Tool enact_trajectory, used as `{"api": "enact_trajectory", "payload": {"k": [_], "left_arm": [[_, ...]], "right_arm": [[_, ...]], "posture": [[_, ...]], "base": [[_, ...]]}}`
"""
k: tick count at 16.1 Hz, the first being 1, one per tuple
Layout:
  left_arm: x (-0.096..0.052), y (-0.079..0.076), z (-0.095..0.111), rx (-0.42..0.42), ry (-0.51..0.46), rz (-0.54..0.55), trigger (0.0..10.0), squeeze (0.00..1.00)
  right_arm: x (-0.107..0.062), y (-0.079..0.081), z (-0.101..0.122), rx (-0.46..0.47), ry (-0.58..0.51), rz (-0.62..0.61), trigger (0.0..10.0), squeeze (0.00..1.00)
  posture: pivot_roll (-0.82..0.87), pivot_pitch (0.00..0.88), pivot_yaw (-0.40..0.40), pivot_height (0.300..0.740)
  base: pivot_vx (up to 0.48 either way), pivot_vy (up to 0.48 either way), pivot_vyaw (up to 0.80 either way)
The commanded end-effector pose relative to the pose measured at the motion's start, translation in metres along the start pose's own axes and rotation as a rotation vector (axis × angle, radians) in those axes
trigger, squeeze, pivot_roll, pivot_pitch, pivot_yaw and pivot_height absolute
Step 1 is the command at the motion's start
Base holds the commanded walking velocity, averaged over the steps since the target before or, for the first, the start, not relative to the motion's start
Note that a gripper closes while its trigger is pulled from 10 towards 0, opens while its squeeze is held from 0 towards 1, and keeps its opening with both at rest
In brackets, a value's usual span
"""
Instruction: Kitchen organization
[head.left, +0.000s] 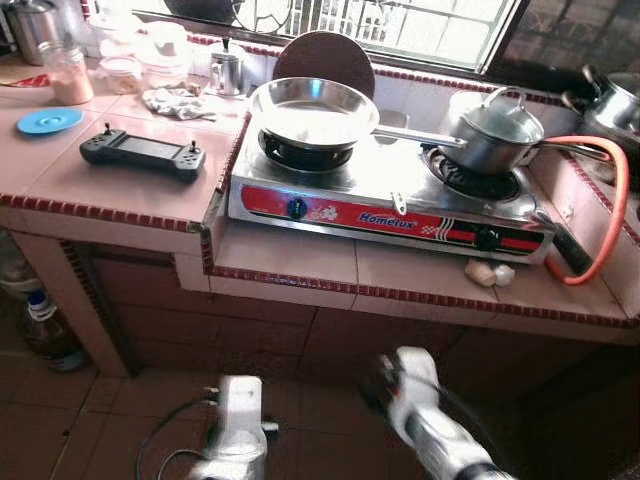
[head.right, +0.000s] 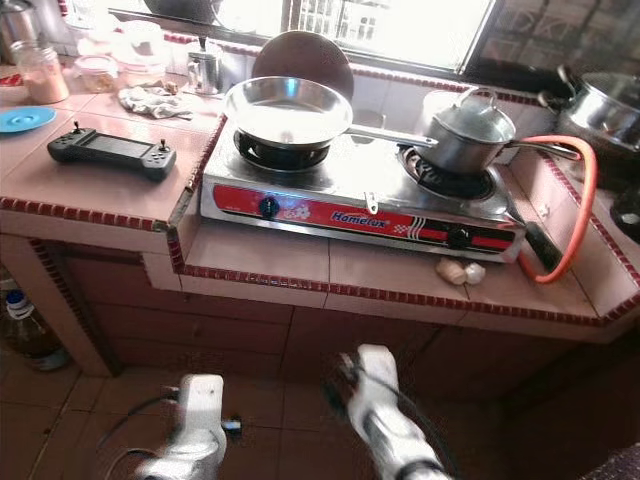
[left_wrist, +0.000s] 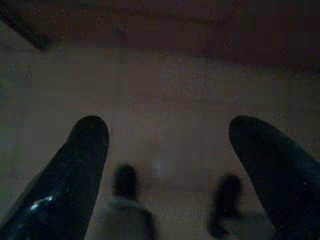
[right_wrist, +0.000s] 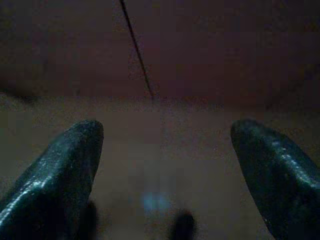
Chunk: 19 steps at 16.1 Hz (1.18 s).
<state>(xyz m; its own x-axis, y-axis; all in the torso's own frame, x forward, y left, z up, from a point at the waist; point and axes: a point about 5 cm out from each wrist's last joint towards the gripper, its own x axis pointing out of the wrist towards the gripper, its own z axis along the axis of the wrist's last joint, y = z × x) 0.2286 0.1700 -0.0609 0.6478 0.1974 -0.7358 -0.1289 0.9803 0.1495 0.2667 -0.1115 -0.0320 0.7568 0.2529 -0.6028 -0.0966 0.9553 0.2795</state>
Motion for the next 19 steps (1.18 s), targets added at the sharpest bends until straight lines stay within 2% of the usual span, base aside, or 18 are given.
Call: {"api": "enact_trajectory", "payload": {"k": [1, 3, 4, 6, 8, 9, 11, 12, 15, 18, 19], "left_arm": [[0.004, 0.055, 0.018, 0.024, -0.101, 0.097, 10.0, 0.00], [0.005, 0.051, 0.026, 0.141, -0.133, 0.066, 10.0, 0.00], [0.006, 0.049, 0.028, 0.164, -0.129, 0.034, 10.0, 0.00], [0.006, 0.047, 0.035, 0.264, -0.157, -0.041, 10.0, 0.00], [0.006, 0.044, 0.039, 0.283, -0.174, -0.075, 10.0, 0.00], [0.005, 0.038, 0.044, 0.324, -0.197, -0.120, 10.0, 0.00], [0.005, 0.034, 0.047, 0.359, -0.213, -0.164, 10.0, 0.00], [0.004, 0.032, 0.049, 0.392, -0.222, -0.196, 10.0, 0.00], [0.003, 0.034, 0.034, 0.385, -0.182, -0.220, 10.0, 0.00], [0.002, 0.033, 0.020, 0.385, -0.147, -0.245, 10.0, 0.00], [0.000, 0.032, 0.007, 0.403, -0.114, -0.267, 10.0, 0.00]], "right_arm": [[-0.002, -0.012, 0.004, 0.035, -0.024, -0.038, 10.0, 0.00], [-0.001, -0.006, 0.006, 0.002, -0.032, -0.021, 10.0, 0.00], [-0.001, -0.006, 0.002, -0.018, -0.021, -0.023, 10.0, 0.00], [-0.007, -0.015, -0.012, -0.039, 0.009, -0.054, 10.0, 0.00], [-0.014, -0.031, -0.022, -0.012, 0.020, -0.113, 10.0, 0.00], [-0.017, -0.037, -0.024, -0.011, 0.016, -0.132, 10.0, 0.00], [-0.020, -0.044, -0.027, -0.034, 0.012, -0.141, 10.0, 0.00], [-0.026, -0.052, -0.033, -0.052, 0.017, -0.165, 10.0, 0.00], [-0.034, -0.064, -0.044, -0.035, 0.027, -0.204, 10.0, 0.00], [-0.038, -0.068, -0.046, -0.040, 0.004, -0.228, 10.0, 0.00], [-0.041, -0.073, -0.047, -0.026, -0.025, -0.251, 10.0, 0.00]], "posture": [[0.39, 0.000, -0.186, 0.740], [0.37, 0.000, -0.168, 0.740], [0.37, 0.000, -0.165, 0.740], [0.35, 0.000, -0.145, 0.740], [0.32, 0.000, -0.125, 0.740], [0.31, 0.000, -0.120, 0.740], [0.30, 0.000, -0.110, 0.740], [0.29, 0.000, -0.103, 0.740], [0.27, 0.000, -0.080, 0.740], [0.27, 0.000, -0.071, 0.740], [0.26, 0.000, -0.060, 0.740]], "base": [[0.000, 0.000, 0.00], [0.000, 0.000, 0.00], [0.000, 0.000, 0.00], [0.000, 0.000, 0.00], [0.000, 0.000, 0.00], [0.000, 0.000, 0.00], [0.000, 0.000, 0.00], [0.000, 0.000, 0.00], [0.000, 0.000, 0.00], [0.000, 0.000, 0.00], [0.000, 0.000, 0.00]]}}
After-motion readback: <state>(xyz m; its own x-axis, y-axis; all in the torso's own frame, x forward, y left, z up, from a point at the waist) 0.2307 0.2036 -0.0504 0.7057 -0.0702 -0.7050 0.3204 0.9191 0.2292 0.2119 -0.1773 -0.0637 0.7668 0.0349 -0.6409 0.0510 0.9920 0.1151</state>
